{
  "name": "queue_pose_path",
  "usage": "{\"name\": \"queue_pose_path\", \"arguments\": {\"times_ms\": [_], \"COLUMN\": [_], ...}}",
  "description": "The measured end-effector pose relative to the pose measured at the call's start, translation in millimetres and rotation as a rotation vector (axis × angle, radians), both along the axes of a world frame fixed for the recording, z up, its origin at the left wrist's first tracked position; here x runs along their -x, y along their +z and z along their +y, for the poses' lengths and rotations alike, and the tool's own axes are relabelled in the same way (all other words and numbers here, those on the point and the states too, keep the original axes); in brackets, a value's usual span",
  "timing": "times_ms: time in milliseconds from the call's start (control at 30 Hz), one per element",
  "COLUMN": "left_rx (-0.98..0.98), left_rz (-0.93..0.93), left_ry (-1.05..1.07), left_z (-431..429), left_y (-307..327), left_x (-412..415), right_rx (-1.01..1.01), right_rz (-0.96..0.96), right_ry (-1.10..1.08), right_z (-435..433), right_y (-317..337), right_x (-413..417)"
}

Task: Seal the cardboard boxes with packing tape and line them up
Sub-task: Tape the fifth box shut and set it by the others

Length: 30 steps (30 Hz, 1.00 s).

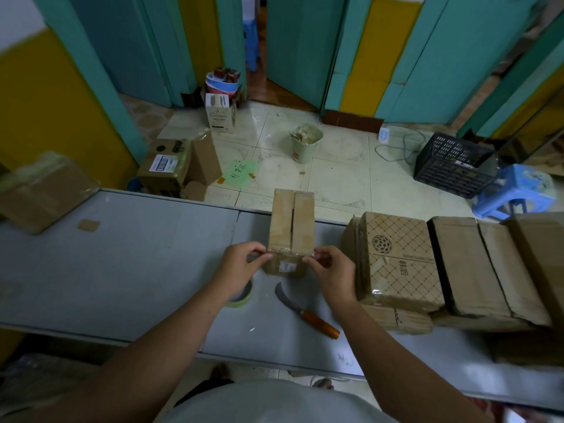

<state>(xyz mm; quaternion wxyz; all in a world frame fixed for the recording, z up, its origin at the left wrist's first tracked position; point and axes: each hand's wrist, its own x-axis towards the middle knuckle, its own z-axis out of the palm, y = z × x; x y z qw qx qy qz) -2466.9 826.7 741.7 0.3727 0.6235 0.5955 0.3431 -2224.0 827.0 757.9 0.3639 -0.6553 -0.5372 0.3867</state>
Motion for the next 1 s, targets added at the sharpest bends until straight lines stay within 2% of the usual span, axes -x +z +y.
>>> {"name": "queue_pose_path", "arguments": {"times_ms": [233, 467, 733, 867, 1000], "left_rx": [-0.014, 0.068, 0.068, 0.101, 0.122], "left_rz": [0.089, 0.130, 0.115, 0.126, 0.151], "left_ry": [-0.041, -0.166, -0.172, -0.196, -0.221], "left_z": [6.4, 14.4, 11.7, 12.4, 16.2], "left_y": [-3.3, 4.8, 7.7, 7.0, 8.6], "left_x": [9.7, 18.0, 24.9, 29.0, 30.3], "right_rx": [-0.069, -0.086, -0.127, -0.119, -0.301], "right_rz": [-0.184, -0.145, -0.196, -0.261, -0.368], "right_ry": [0.123, 0.194, 0.307, 0.285, 0.419], "right_z": [-8.2, -4.8, -16.7, -14.9, -7.0], "right_y": [-4.0, -0.1, 4.5, 6.8, 13.6], "right_x": [-6.2, -10.8, -19.0, -21.4, -17.3]}}
